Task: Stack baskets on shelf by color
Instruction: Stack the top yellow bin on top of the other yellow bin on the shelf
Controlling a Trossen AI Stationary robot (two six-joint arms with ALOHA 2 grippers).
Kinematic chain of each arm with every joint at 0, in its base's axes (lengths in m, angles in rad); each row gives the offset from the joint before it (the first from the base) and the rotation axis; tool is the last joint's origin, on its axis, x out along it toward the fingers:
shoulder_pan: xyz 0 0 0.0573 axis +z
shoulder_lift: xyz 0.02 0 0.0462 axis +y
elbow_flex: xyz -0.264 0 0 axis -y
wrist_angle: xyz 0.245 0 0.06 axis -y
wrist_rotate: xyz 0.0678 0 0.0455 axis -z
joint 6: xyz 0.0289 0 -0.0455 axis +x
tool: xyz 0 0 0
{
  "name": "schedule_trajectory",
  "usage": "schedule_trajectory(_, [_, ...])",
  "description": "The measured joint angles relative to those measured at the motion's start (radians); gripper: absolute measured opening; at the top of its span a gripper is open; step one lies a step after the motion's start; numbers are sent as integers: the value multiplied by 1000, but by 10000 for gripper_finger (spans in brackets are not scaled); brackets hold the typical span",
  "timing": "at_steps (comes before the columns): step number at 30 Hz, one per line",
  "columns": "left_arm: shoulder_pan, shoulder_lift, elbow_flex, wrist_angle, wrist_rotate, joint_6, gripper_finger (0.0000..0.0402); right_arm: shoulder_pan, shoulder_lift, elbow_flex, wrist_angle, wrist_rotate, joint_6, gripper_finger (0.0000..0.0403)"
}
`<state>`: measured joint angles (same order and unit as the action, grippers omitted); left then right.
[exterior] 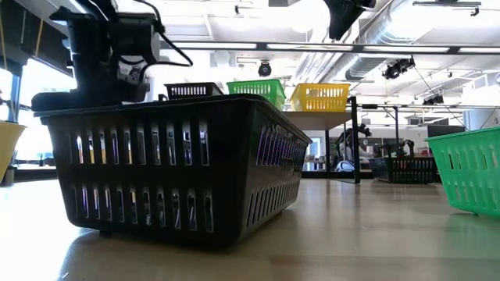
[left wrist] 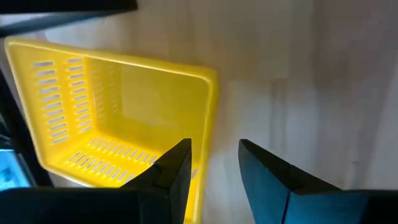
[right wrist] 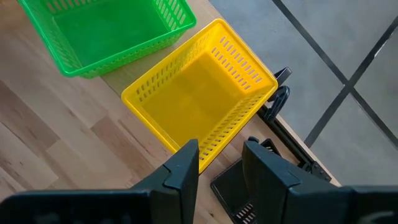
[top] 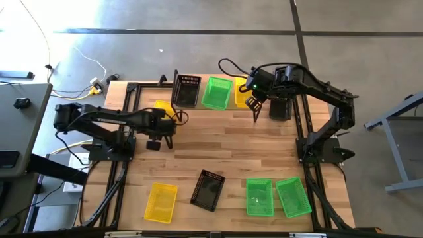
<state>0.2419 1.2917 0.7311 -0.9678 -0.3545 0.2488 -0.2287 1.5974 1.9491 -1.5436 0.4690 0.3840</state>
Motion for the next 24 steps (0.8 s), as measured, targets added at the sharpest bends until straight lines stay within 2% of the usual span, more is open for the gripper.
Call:
schedule_trajectory(4, [8,48,0,9,-50,16,122,0,0,0,0,0,0,110])
schedule_trajectory(12, [21,106,0,47,-12,16,116,0,0,0,0,0,0,110])
schedule_trajectory(16, [21,118,0,46,6,14,83,0,0,0,0,0,0,110])
schedule_trajectory(21, [18,117,1,45,21,-17,14,0,0,0,0,0,0,110])
schedule_trajectory(24, [18,111,2,42,42,-40,10,0,0,0,0,0,0,110])
